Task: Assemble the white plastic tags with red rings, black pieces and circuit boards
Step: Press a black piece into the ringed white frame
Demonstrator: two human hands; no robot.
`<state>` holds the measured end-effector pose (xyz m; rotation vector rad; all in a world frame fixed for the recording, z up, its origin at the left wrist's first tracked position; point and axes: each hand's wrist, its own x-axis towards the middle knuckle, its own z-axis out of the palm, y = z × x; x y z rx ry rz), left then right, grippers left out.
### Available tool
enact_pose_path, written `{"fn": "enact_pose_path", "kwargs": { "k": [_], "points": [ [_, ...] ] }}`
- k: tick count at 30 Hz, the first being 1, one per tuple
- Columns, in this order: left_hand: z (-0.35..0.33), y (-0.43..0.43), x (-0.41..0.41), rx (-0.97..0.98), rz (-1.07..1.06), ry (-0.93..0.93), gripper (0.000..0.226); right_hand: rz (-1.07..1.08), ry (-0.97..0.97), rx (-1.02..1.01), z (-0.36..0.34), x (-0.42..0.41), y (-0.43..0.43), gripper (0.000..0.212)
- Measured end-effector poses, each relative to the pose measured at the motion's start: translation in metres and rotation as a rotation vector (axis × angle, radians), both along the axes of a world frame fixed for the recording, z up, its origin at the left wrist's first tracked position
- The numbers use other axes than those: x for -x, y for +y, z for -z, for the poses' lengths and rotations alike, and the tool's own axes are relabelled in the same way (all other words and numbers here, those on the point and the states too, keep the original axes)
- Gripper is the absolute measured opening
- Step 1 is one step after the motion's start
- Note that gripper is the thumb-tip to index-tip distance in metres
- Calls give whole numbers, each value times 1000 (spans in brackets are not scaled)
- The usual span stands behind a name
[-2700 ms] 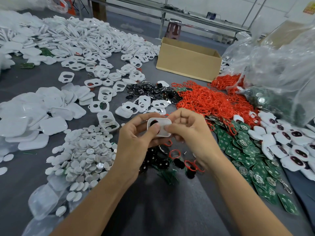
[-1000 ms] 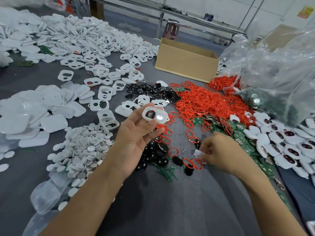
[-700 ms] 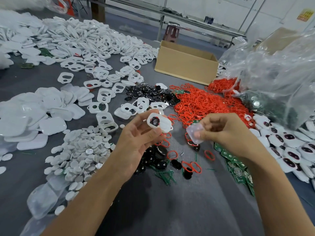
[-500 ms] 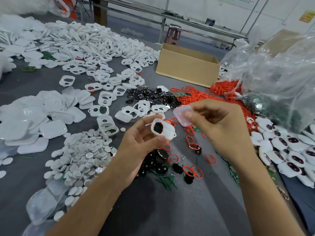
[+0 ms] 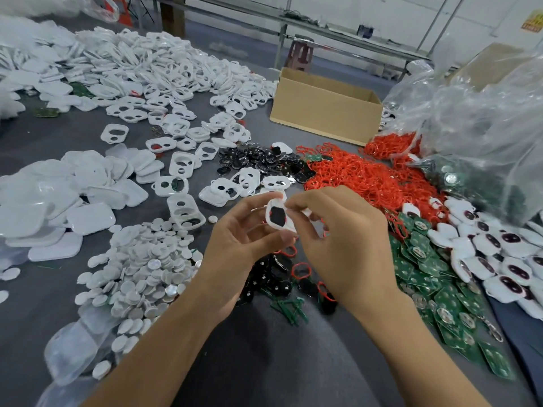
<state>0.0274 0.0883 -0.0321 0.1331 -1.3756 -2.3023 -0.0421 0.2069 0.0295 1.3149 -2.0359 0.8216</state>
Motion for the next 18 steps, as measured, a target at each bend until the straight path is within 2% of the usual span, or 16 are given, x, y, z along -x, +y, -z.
{"fn": "enact_pose_path", "kwargs": {
  "k": [8,14,18],
  "points": [
    [-2,0,-1,-37,-4,8,57,-124,-125,-121,-2,2,3,21],
    [-2,-1,-2,-54,19,12,61,-61,-64,-195,-9,-1,6,24],
    [-2,-1,-1,-73,22,15,61,-61,-94,-219,-12,-1,8,26]
  ]
}}
